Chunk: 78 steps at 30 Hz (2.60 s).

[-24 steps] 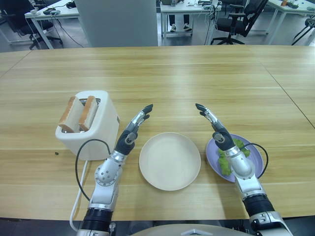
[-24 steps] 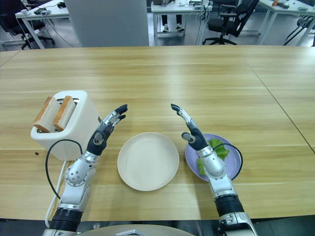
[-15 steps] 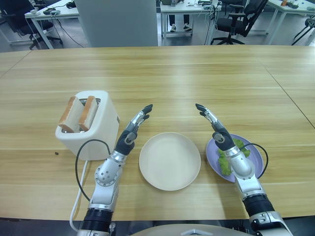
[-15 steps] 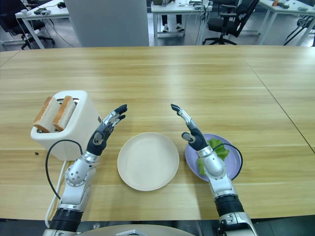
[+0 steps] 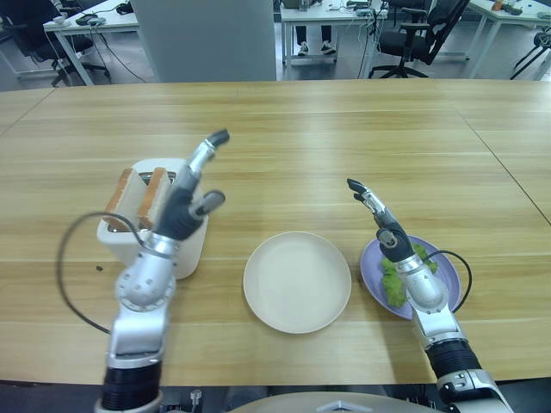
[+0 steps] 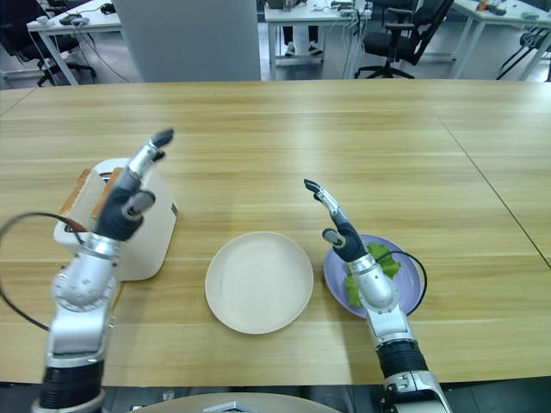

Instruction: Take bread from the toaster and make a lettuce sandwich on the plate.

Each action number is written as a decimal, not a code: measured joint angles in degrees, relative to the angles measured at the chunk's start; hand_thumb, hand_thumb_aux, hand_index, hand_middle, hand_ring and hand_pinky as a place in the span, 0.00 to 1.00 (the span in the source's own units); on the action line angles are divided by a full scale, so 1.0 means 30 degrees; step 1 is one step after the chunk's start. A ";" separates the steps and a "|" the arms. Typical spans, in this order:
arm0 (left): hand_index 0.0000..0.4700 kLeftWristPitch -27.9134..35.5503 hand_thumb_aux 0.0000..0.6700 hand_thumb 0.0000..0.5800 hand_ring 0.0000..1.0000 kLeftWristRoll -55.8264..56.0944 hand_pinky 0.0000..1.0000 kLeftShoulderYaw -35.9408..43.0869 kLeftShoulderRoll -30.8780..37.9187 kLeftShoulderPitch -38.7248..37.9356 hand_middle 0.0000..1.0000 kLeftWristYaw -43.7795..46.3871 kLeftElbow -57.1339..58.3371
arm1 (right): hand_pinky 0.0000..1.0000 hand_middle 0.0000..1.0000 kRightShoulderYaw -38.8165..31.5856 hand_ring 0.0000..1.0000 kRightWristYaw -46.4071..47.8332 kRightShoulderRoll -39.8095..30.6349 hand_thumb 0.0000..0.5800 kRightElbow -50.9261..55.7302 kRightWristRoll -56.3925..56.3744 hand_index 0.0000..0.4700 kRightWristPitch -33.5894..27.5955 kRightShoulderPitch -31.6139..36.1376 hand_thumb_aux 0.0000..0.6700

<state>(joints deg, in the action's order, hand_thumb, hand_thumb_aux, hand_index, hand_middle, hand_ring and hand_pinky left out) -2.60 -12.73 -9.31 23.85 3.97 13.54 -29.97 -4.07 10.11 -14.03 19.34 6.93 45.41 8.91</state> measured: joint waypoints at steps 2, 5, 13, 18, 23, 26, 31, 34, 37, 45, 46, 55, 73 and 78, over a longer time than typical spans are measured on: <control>0.00 0.1983 0.00 0.00 0.00 -0.0729 0.00 -0.0444 0.1764 0.0837 0.00 0.0881 -0.0418 | 0.00 0.00 0.0079 0.00 -0.0084 -0.0035 0.00 -0.0088 0.0000 0.00 -0.0010 -0.0045 0.00; 0.00 0.4456 0.00 0.00 0.00 -0.0769 0.00 -0.1374 0.3818 0.2440 0.00 0.2013 -0.0277 | 0.00 0.00 0.0237 0.00 -0.0189 -0.0105 0.00 -0.0249 -0.0002 0.00 -0.0025 -0.0104 0.00; 0.00 0.6790 0.00 0.00 0.00 -0.5284 0.00 -0.1459 0.8946 0.3006 0.00 0.1520 0.4878 | 0.00 0.00 0.0703 0.00 -0.0518 -0.0117 0.00 -0.0739 0.0011 0.00 -0.0157 -0.0589 0.00; 0.00 0.7787 0.00 0.00 0.00 -0.8673 0.00 -0.0425 1.0292 0.1936 0.00 0.0559 0.7190 | 0.00 0.00 0.0737 0.00 -0.0640 -0.0095 0.00 -0.1024 0.0044 0.00 -0.0325 -0.0817 0.00; 0.00 0.8467 0.00 0.00 0.00 -1.0393 0.00 0.0529 1.0891 0.0406 0.00 0.1105 0.7771 | 0.00 0.00 0.0750 0.00 -0.0766 -0.0105 0.00 -0.1150 0.0041 0.00 -0.0393 -0.0824 0.00; 0.00 0.8609 0.00 0.00 0.00 -1.0865 0.00 0.0683 1.1378 0.0104 0.00 0.1788 0.7740 | 0.00 0.00 0.0755 0.00 -0.0847 -0.0104 0.00 -0.1283 0.0047 0.00 -0.0450 -0.0830 0.00; 0.00 0.8769 0.00 0.00 0.00 -1.1042 0.00 0.0761 1.1517 -0.0572 0.00 0.2790 0.7446 | 0.00 0.00 0.0767 0.00 -0.0901 -0.0107 0.00 -0.1412 0.0050 0.00 -0.0563 -0.0843 0.00; 0.58 0.8839 0.59 0.83 0.00 -1.1047 0.00 0.0814 1.1513 -0.0624 0.00 0.3170 0.7149 | 0.00 0.00 0.0771 0.00 -0.0913 -0.0110 0.00 -0.1427 0.0050 0.00 -0.0648 -0.0847 0.00; 0.82 0.8926 0.84 0.97 0.00 -1.1023 0.00 0.0800 1.1377 -0.0561 0.00 0.3303 0.6859 | 0.00 0.00 0.0772 0.00 -0.0915 -0.0109 0.00 -0.1518 0.0050 0.00 -0.0711 -0.0856 0.00; 0.98 0.9152 1.00 1.00 0.09 -1.0310 0.09 0.0558 0.9228 0.0182 0.09 0.2895 0.6196 | 0.00 0.00 0.0799 0.00 -0.0928 -0.0167 0.00 -0.1642 0.0054 0.00 -0.0748 -0.0978 0.00; 0.98 0.9201 1.00 1.00 0.10 -1.0097 0.10 0.0384 0.8840 0.0448 0.10 0.2682 0.6042 | 0.00 0.00 0.0796 0.00 -0.0929 -0.0176 0.00 -0.1642 0.0057 0.00 -0.0756 -0.0979 0.00; 0.98 0.9162 1.00 1.00 0.77 -0.8528 0.77 -0.2043 0.7600 0.2713 0.77 0.1137 0.3699 | 0.00 0.00 0.0799 0.00 -0.0980 -0.0307 0.00 -0.1869 0.0285 0.00 -0.0762 -0.0989 0.00; 0.98 0.7257 1.00 1.00 1.00 -0.0352 1.00 -0.5125 0.4365 0.6736 1.00 0.0038 -0.1697 | 0.00 0.00 0.0466 0.00 -0.5262 -0.9880 0.00 -0.2731 1.5411 0.00 -0.5765 -0.2217 0.00; 0.98 0.9824 1.00 1.00 1.00 0.2768 1.00 -0.3273 0.2257 0.5280 1.00 0.1711 -0.3342 | 0.00 0.00 -0.1233 0.00 -0.7359 -1.1083 0.00 -0.0667 1.6935 0.00 -0.5547 -0.2290 0.00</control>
<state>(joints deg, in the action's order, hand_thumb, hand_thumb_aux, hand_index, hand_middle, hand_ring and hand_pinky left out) 26.87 -4.43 -19.13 30.62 19.81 18.67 -40.00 -7.76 -11.97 -47.28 17.34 57.74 28.77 2.04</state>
